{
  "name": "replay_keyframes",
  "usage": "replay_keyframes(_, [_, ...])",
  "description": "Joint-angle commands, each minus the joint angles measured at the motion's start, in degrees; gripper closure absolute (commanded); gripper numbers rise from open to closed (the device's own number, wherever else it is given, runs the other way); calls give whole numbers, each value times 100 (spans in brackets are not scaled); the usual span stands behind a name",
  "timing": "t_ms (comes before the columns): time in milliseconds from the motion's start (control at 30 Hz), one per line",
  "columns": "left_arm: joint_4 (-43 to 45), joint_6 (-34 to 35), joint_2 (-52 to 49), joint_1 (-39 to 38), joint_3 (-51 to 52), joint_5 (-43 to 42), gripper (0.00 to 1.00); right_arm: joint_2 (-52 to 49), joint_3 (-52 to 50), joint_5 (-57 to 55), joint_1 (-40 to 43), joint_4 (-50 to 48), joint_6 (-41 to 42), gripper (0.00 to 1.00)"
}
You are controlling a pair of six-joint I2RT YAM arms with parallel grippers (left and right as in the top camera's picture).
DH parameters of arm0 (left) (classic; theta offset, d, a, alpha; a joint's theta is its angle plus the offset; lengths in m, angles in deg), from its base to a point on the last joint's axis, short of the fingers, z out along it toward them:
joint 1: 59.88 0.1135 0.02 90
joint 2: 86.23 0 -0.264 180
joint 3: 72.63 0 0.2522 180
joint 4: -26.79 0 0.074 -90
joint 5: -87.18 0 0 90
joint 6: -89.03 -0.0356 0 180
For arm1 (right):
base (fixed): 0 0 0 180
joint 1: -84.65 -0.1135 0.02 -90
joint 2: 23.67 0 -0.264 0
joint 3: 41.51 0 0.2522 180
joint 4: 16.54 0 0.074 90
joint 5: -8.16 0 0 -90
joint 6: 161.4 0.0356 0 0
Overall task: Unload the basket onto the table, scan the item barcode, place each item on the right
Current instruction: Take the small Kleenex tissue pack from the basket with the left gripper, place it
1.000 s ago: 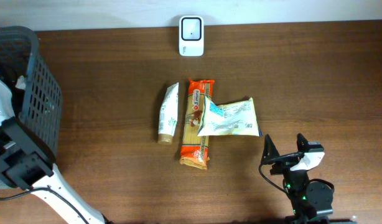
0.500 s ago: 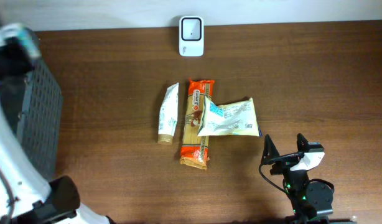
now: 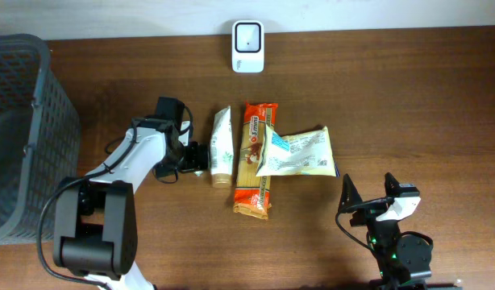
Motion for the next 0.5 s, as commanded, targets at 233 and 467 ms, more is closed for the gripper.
replay_keyframes(233, [-1349,-1147,1554,61,-3226,20,1,33,-37,-380,33,-778,9,1])
replay_keyframes(467, [-1353,-1150,1600,61,-3226,20,1,-693,1298,1550,33,136,-302,1])
